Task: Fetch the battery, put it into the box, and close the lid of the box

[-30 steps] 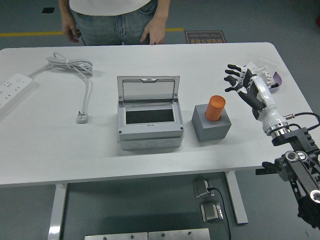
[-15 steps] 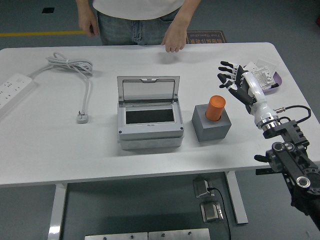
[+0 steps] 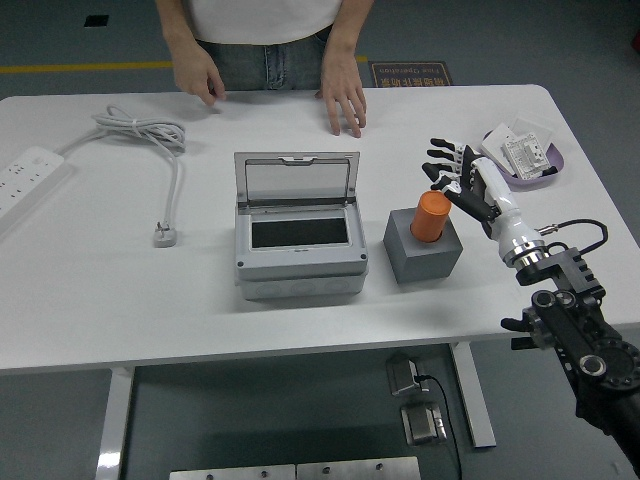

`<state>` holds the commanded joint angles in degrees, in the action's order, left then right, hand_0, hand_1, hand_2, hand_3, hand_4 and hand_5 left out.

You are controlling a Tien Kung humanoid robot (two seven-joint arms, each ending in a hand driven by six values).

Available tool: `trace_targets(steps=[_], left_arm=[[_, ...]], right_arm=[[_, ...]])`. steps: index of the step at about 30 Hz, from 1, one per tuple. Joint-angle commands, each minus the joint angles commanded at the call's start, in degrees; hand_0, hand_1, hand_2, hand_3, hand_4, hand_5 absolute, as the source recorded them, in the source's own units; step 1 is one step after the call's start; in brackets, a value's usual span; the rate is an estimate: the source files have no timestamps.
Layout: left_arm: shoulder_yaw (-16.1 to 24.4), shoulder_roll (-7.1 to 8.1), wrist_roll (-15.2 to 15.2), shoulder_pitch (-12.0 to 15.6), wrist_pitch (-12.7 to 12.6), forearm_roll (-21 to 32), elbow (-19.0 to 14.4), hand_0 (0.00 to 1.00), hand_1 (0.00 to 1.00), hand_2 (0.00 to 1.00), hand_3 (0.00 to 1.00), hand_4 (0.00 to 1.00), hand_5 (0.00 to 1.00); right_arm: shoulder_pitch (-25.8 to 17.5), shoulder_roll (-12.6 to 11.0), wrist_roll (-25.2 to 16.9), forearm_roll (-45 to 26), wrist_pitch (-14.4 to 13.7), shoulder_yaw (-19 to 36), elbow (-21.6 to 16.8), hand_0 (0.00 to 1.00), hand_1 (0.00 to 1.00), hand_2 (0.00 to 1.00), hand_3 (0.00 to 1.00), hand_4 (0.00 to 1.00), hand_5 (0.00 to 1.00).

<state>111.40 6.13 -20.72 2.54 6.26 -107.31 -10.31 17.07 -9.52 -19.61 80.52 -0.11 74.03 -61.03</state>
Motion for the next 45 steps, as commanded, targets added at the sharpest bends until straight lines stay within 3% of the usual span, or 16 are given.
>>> trace_targets(steps=[5,6,11,12,17,18,45], left_arm=[[-0.29,0.03,0.14,-0.22,-0.06,0.19,0.0,0.601,0.64,0.64,0.665,0.726,0.273],[-0.31,0.02,0.14,-0.23,-0.06,0.21,0.0,0.6,0.641,0.64,0.666,0.726,0.276],[-0.46,-0.01,0.13,-0.28,-0.07,0.25,0.0,0.6,0.641,0.64,0.666,0.726,0.276],[-0.47,0.0,0.13,-0.29,-0.07,0.25,0.0,0.599,0.641,0.64,0.666,0.727,0.276],[-0.56,0.06,0.16,-0.34,-0.1,0.23,0.0,0.599,0.641,0.64,0.666,0.727,0.276],[-0.57,0.07,0.16,-0.34,-0.1,0.22,0.0,0.598,0.64,0.641,0.666,0.727,0.277],[-1.15,0.14,0.12,-0.56,-0.06,0.31,0.0,0.596,0.641,0.639,0.665,0.726,0.278]], right_arm=[[0.04,-0.12,0.33,1.02,0.33,-0.05,0.31,0.524,0.697,0.766,0.815,0.919,0.506],[0.01,-0.14,0.38,1.2,0.36,-0.07,0.35,0.524,0.722,0.779,0.833,0.852,0.303],[-0.26,-0.14,0.68,2.16,0.73,-0.04,0.68,0.524,0.722,0.779,0.833,0.852,0.303],[-0.31,-0.13,0.75,2.23,0.84,-0.06,0.71,0.524,0.739,0.781,0.872,0.729,0.075],[-0.57,-0.01,0.98,2.39,1.22,-0.25,0.81,0.524,0.739,0.781,0.872,0.729,0.075],[-0.63,0.06,1.02,2.39,1.28,-0.34,0.84,0.523,0.75,0.783,0.882,0.625,0.002],[-0.37,1.02,1.93,2.45,1.31,-2.71,1.15,0.524,0.752,0.766,0.868,0.648,0.019]])
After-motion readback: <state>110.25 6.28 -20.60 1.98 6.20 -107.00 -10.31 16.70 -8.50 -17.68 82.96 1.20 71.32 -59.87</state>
